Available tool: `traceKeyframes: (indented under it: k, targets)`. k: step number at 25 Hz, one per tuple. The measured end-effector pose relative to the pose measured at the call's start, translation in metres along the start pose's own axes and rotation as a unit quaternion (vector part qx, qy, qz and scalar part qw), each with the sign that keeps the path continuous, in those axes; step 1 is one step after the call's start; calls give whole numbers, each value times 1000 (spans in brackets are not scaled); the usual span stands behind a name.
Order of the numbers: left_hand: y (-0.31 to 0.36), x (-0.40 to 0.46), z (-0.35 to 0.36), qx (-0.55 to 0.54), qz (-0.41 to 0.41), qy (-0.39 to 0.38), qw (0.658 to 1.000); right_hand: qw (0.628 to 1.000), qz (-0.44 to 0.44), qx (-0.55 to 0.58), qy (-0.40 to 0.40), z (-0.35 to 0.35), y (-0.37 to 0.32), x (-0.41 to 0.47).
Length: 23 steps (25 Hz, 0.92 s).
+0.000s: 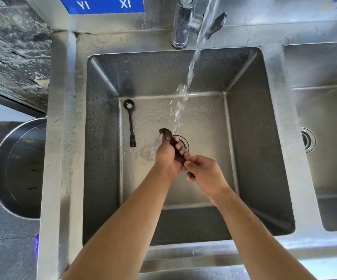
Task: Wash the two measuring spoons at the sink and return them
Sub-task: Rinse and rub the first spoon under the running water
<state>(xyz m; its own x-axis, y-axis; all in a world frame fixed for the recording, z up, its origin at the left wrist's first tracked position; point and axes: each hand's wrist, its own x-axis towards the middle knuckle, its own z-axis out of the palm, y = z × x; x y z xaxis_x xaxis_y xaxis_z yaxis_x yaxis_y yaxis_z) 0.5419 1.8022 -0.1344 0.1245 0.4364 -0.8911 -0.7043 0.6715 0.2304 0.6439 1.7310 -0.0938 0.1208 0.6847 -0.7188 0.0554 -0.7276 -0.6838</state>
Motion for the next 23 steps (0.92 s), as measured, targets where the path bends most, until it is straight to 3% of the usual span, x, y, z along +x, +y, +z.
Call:
traceKeyframes:
  k: [4,8,11,17,21,23]
  targets:
    - [6,-11,-7,-28,28,-43,998,998,-20,21,49,3,-7,5]
    - [19,-18,-17,66,76,-117,988,996,-21,79,35,14,-27,17]
    - [27,-20,-18,145,144,-92,975,996,-56,69,3,23,-37,26]
    - [62,-17,-9,119,191,-73,972,949,-23,277,-148,30,-38,33]
    - [83,-14,-1,65,229,-90,967,918,-6,366,-152,25,-37,41]
    - [88,-15,-6,62,236,-93,965,922,-9,359,-144,25,-37,46]
